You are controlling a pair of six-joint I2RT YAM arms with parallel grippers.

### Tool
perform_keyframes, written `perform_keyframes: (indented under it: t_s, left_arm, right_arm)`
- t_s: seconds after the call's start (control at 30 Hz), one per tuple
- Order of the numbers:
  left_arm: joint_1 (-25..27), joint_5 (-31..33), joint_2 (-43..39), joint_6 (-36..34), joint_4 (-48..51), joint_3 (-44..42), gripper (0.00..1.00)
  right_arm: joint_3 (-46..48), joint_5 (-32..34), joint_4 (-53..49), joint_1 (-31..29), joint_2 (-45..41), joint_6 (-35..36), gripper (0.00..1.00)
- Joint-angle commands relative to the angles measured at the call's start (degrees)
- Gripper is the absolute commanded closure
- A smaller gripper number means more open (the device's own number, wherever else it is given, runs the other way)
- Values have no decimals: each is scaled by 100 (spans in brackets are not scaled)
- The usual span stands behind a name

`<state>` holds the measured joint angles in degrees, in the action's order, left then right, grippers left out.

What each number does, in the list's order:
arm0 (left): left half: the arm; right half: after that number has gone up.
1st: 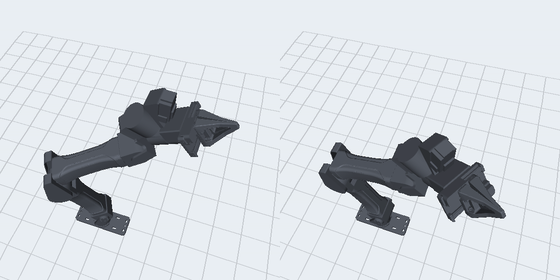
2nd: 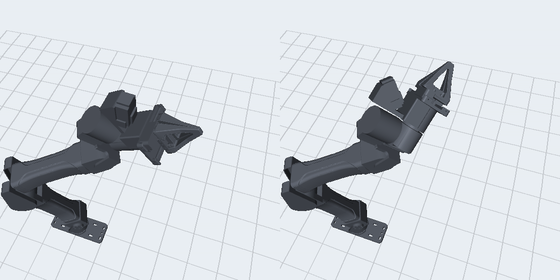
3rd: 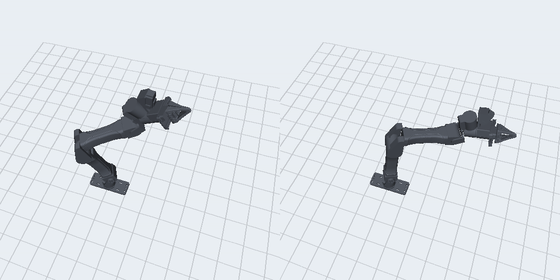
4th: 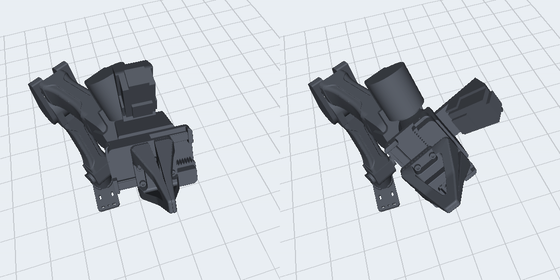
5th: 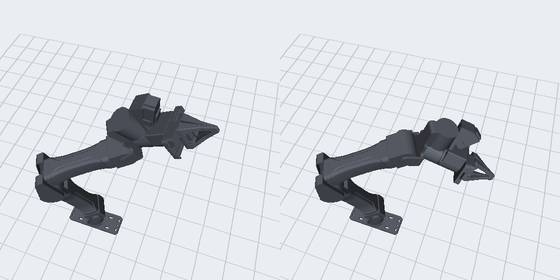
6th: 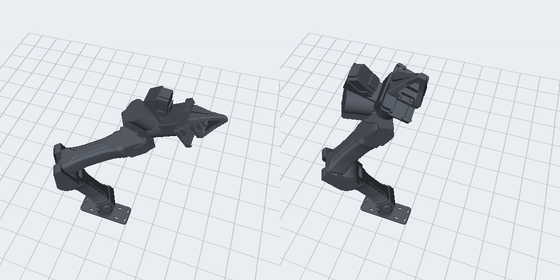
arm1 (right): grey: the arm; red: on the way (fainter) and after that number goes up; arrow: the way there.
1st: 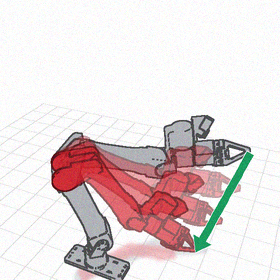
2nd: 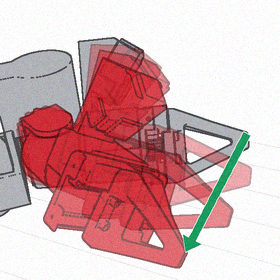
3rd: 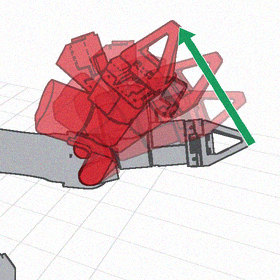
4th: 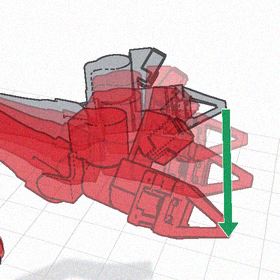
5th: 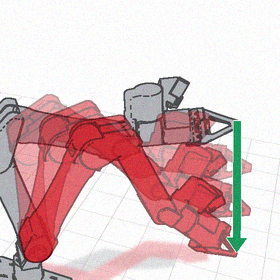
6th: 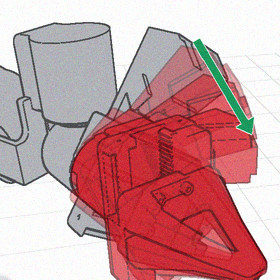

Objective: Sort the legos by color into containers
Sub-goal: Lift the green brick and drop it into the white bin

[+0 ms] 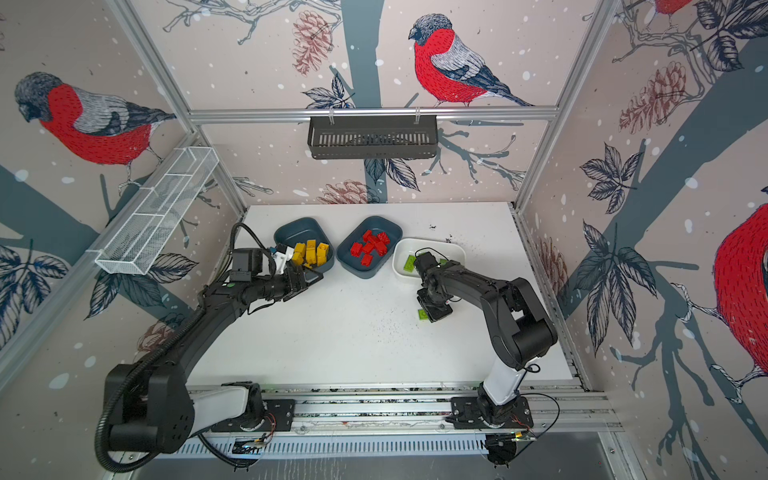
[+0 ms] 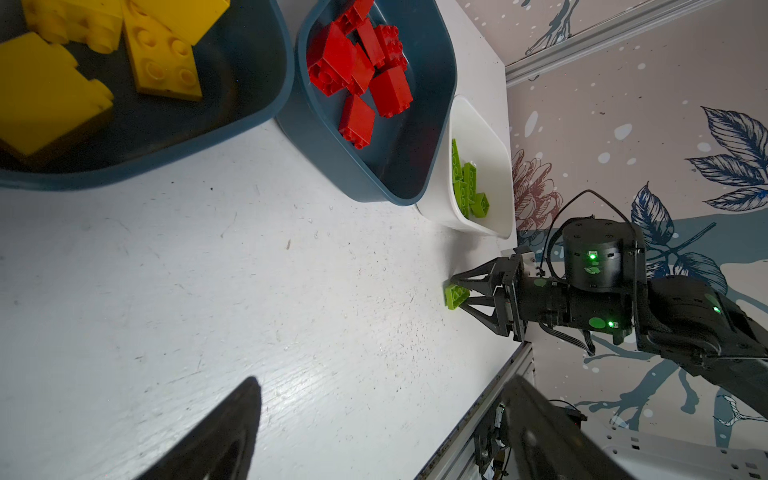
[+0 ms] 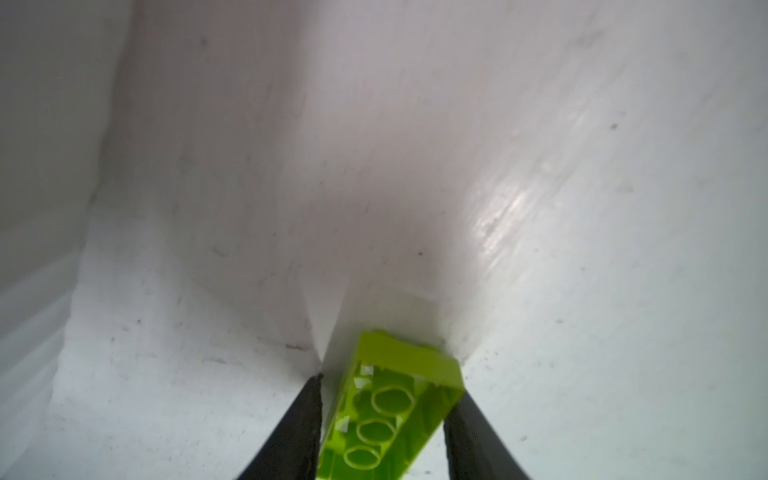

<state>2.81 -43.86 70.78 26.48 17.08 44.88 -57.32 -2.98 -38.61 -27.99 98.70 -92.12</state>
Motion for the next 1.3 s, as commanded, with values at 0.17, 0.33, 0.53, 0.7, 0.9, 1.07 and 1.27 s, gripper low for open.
perform_keyframes:
  t_s: [0.17, 0.33, 0.53, 0.7, 0.9, 1.07, 1.27]
  left_arm:
    - [9, 26, -56, -60, -198, -58, 9]
    - [10, 22, -50, -29, -235, -72, 9]
    - [9, 44, -132, -32, -222, -102, 9]
    - [9, -16, -198, 56, -293, -156, 9]
    - [9, -359, -202, 553, -972, -181, 9]
    - [100, -503, -98, 1036, -1682, -158, 9]
    - [232, -440, 142, 1139, -1886, 136, 9]
  right_arm:
    - [-84, 66, -225, 21, 37, 145, 68]
    - [-104, 123, -252, 61, -12, 198, 71]
    - [-253, 287, -516, 122, -234, 447, 71]
    - [-700, 669, -1056, 453, -717, 922, 71]
    - [-1822, 1100, -1378, 880, -674, 1807, 71]
    - [-2612, 1246, -1145, 1229, -148, 2650, 70]
    - [-2963, 856, -829, 1483, 620, 3042, 69]
